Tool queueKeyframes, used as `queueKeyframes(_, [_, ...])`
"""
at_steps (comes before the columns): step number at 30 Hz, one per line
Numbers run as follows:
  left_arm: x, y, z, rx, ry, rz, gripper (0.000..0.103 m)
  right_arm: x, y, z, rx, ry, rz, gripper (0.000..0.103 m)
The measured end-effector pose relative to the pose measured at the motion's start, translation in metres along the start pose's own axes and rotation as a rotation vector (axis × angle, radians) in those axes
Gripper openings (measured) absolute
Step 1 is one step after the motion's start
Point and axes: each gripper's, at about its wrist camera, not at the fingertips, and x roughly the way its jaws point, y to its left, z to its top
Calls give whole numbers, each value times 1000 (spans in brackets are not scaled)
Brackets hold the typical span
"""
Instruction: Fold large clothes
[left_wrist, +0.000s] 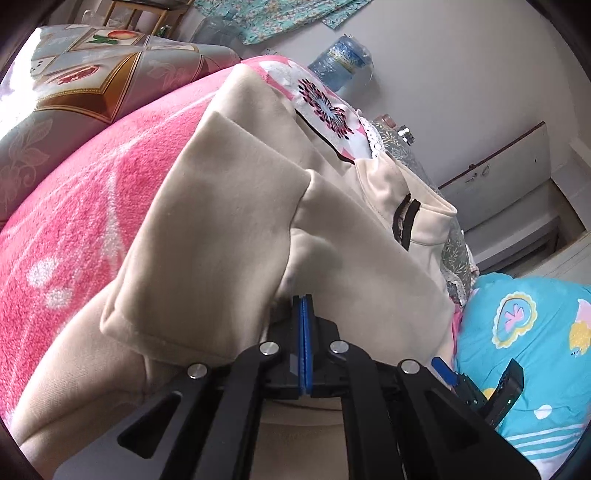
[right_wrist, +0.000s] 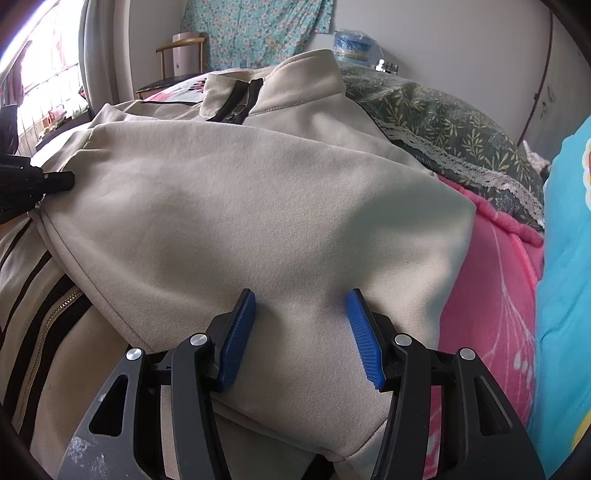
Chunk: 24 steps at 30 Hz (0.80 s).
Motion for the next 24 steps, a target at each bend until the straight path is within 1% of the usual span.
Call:
queueKeyframes(3, [-3, 0, 0, 23, 4, 3, 2, -5, -3, -2, 8, 2, 2, 51])
queueKeyframes(5, [-9, 6, 0, 17, 2, 2, 2, -10, -8, -2, 48, 4, -6, 51])
queueKeyframes(7, [-13, 11, 1, -11, -8, 3, 2, -18, -15, 3, 133, -6, -5, 50])
queueKeyframes(8, [-16, 10, 1, -43, -12, -13, 1, -24, -16, 9, 174, -34, 18, 48])
queueKeyframes(9, [-17, 6, 0, -66, -23, -48, 1, -29, -13, 17, 185, -59, 33, 48])
queueKeyframes(10, [-15, -5, -1, -56, -19, -88, 1, -30, -8, 24, 176, -69, 40, 48])
queueKeyframes(11, [-13, -15, -2, -31, -12, -104, 1, -30, 3, 33, 151, -74, 62, 48])
queueKeyframes(13, [0, -46, -6, 60, 17, -124, 1, -26, 28, 47, 99, -72, 102, 48])
queueKeyframes(15, [16, -65, -11, 109, 52, -129, 1, -21, 48, 54, 66, -73, 118, 48])
queueKeyframes(16, [23, -70, -12, 117, 65, -120, 1, -17, 60, 56, 54, -78, 132, 48])
queueKeyframes(17, [34, -73, -15, 130, 79, -94, 1, -14, 66, 55, 53, -74, 145, 48])
queueKeyframes(19, [46, -69, -18, 140, 93, -40, 1, 3, 71, 50, 81, -17, 164, 47])
queueKeyframes(20, [49, -64, -18, 132, 95, -40, 1, 15, 67, 45, 114, 32, 173, 49])
queueKeyframes(23, [44, -37, -11, 72, 84, -75, 2, 20, 40, 38, 262, 43, 269, 49])
queueKeyframes(24, [39, -30, -8, 67, 78, -69, 2, 21, 29, 37, 302, 51, 295, 49])
